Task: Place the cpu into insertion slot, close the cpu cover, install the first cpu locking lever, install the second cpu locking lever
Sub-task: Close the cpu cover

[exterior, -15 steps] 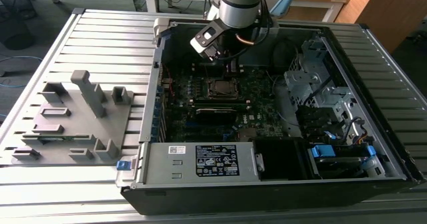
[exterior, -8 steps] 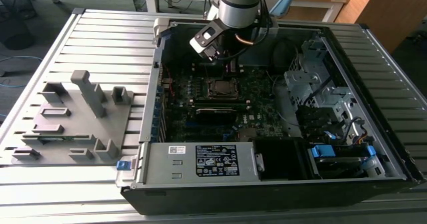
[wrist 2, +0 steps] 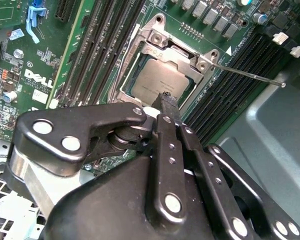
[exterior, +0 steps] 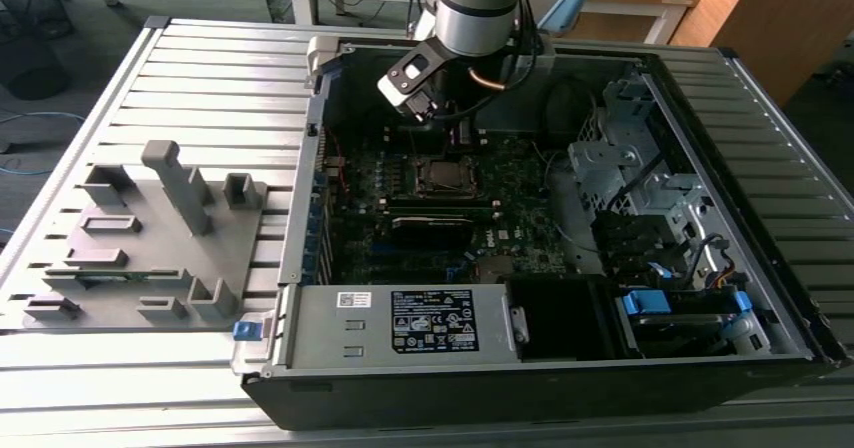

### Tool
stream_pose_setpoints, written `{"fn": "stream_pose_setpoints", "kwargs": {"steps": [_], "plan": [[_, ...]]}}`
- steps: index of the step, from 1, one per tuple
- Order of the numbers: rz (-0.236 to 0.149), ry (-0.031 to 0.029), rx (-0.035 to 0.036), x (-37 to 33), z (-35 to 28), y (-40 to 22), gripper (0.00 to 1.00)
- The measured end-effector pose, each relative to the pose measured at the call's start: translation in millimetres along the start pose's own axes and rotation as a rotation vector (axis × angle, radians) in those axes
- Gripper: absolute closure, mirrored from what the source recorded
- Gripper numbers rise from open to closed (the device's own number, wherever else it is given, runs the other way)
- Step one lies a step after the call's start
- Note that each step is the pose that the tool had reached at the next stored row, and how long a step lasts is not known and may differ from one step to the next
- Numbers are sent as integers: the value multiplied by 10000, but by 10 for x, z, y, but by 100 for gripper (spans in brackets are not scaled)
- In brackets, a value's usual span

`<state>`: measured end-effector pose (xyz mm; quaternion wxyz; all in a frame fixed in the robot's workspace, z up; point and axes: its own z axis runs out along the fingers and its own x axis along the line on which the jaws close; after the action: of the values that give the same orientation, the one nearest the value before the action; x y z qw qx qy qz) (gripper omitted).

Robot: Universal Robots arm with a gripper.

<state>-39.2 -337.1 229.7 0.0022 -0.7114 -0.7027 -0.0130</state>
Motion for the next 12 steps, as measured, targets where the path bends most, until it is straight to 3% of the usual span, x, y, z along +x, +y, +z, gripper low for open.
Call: {"fn": "stream_pose_setpoints", "kwargs": {"steps": [12], "plan": [[1, 0, 0, -16, -1, 0, 89]]}}
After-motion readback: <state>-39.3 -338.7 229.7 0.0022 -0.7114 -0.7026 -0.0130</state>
